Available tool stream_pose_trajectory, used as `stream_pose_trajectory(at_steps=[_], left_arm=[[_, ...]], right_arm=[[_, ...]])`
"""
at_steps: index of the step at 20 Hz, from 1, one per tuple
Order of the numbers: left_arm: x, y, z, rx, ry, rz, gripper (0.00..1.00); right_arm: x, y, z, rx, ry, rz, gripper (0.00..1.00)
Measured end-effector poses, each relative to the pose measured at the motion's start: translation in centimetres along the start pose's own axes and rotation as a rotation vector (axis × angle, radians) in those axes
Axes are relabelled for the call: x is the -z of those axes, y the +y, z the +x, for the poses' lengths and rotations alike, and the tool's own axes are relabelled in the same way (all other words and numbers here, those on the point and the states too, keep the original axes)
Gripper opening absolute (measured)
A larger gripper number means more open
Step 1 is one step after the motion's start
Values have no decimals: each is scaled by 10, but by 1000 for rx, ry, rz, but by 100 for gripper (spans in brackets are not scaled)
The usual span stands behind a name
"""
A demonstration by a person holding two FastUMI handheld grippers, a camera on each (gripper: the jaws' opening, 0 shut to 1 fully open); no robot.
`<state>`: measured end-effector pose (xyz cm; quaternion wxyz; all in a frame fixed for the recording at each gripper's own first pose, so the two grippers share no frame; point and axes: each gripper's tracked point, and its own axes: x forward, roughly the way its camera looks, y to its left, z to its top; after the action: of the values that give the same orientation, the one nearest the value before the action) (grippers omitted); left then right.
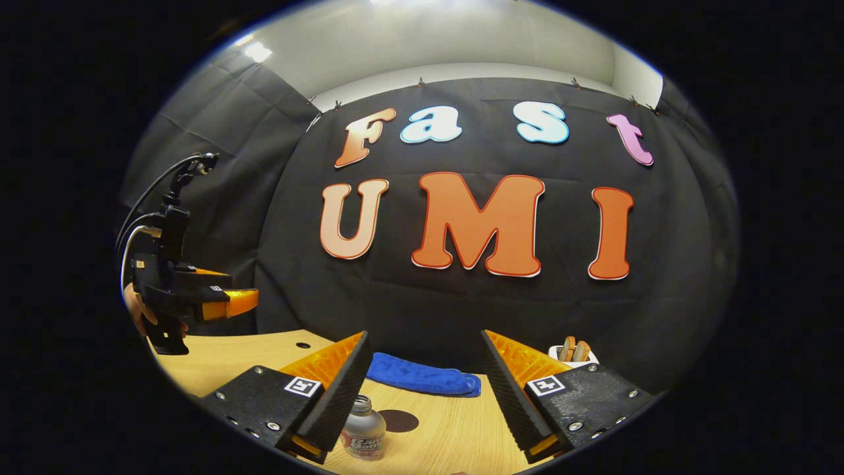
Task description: Open the teacup lid with one hand, grasp the water bottle and pour water into the teacup with the other hand; after pouring, place the water bottle on the coaster and then close the teacup lid.
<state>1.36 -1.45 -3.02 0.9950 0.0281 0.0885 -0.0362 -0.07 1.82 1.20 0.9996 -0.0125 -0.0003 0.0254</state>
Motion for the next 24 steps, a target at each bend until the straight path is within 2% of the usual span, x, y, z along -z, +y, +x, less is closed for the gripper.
stream_pose_trajectory(at_steps=[3,4,5,6,9,10,11,13,14,15,16,17,18,19,20,21,24], left_arm=[[22,-8,4,29,53,4,98],[29,-10,4,34,67,13,95],[34,-11,4,41,79,23,98],[41,-14,4,49,91,29,95],[65,-23,4,86,132,36,98],[72,-25,3,95,148,37,95],[82,-27,3,103,165,39,99],[98,-27,4,113,197,41,100],[104,-28,3,115,212,41,95],[111,-28,4,119,224,43,100],[117,-28,3,121,236,46,100],[124,-30,2,126,246,49,95],[128,-31,2,131,254,52,100],[133,-32,0,137,260,58,100],[141,-33,2,141,269,67,95],[148,-35,2,144,281,75,100],[165,-38,3,157,322,86,100]], right_arm=[[19,6,0,-15,37,-4,98],[25,7,0,-18,50,-3,98],[30,8,-1,-22,63,1,98],[36,10,0,-26,75,6,98],[54,14,2,-41,112,14,98],[62,17,2,-54,130,11,98],[71,20,1,-64,150,6,98],[83,26,0,-87,180,-4,98],[89,29,0,-96,193,-9,98],[93,32,0,-105,202,-12,98],[96,36,1,-112,208,-14,98],[100,39,2,-119,214,-13,98],[104,40,-1,-125,223,-11,98],[109,43,-1,-130,234,-8,98],[116,44,-1,-134,248,-4,98],[122,47,-1,-139,265,1,98],[136,56,0,-163,301,26,99]])
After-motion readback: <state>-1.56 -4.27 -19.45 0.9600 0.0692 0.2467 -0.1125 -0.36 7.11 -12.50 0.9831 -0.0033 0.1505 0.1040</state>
